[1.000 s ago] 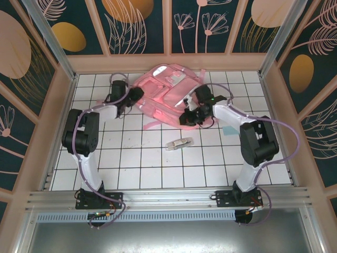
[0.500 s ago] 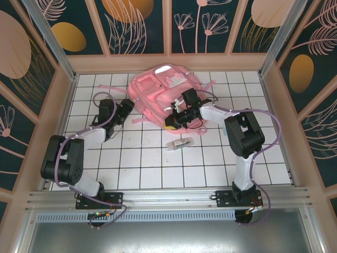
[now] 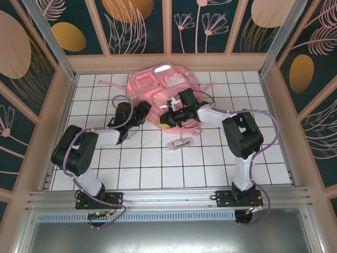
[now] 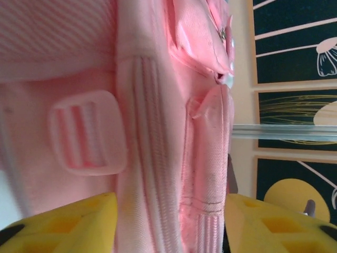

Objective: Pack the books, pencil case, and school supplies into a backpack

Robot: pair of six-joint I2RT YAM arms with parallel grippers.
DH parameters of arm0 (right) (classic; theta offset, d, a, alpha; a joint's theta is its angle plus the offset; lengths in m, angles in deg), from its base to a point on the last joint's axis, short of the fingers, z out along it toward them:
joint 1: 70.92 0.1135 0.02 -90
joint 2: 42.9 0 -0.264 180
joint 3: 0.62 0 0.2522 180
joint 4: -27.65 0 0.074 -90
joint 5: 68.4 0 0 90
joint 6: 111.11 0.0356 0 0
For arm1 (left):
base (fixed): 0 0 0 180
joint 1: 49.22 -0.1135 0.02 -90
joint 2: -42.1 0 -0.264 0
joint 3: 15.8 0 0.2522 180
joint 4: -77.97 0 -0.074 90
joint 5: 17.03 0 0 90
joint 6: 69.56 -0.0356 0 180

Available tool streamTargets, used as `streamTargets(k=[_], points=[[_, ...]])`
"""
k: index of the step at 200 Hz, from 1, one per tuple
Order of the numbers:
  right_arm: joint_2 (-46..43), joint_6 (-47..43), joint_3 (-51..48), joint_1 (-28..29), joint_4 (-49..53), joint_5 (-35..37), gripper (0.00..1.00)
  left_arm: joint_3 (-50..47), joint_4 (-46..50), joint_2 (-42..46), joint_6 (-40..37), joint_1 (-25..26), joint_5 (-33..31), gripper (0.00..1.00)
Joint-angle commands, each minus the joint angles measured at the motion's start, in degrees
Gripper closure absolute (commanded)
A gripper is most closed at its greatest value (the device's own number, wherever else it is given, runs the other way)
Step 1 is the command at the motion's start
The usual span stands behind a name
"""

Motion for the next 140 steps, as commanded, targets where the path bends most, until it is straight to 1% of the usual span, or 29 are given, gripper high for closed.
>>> streamTargets(k=[1,12,27,29,36,57,67,78,83,100,121,140], points=[[-1.21,-0.52,0.49,2.32,-2.47,-3.19,1.00,1.79,-4.89,-4.85,2.63,1.68,1.05,0.55],[-1.40,-0.88,0.72,2.54,-1.98,-3.18,1.00,2.86,-5.41,-7.14,3.08,2.32,1.37,0.66],[-2.11,-1.39,0.21,2.60,-1.09,-2.77,1.00,3.53,-6.85,-9.15,3.36,2.38,1.97,0.85],[-2.16,-1.48,0.11,2.50,-0.82,-2.64,1.00,3.57,-6.86,-9.32,3.36,2.37,1.93,0.89],[-2.65,-2.22,-0.28,2.51,0.46,-1.95,1.00,3.63,-6.82,-9.44,3.07,2.31,1.68,1.00],[-4.23,-5.89,-3.33,1.83,6.65,1.47,1.00,4.07,-3.69,-8.34,0.58,1.93,0.59,1.00],[-5.17,-7.19,-6.44,0.48,9.68,4.09,1.00,4.17,-1.77,-7.16,-0.83,1.55,-0.12,1.00],[-6.63,-7.49,-10.76,-0.97,10.76,6.01,1.00,4.08,0.19,-5.75,-2.41,0.99,-0.97,1.00],[-7.53,-7.43,-12.63,-3.50,10.74,6.40,1.00,4.12,1.16,-5.24,-3.04,0.78,-1.22,1.00],[-10.40,-7.74,-17.08,-7.57,10.67,7.14,1.00,4.12,3.07,-4.05,-4.48,-0.14,-1.47,1.00],[-12.66,-10.13,-17.66,-11.86,13.62,8.41,1.00,3.69,3.51,-3.89,-4.66,-0.95,-1.19,1.00],[-14.06,-11.19,-17.30,-14.86,14.90,7.42,1.00,3.43,3.51,-3.89,-4.68,-1.40,-1.28,1.00]])
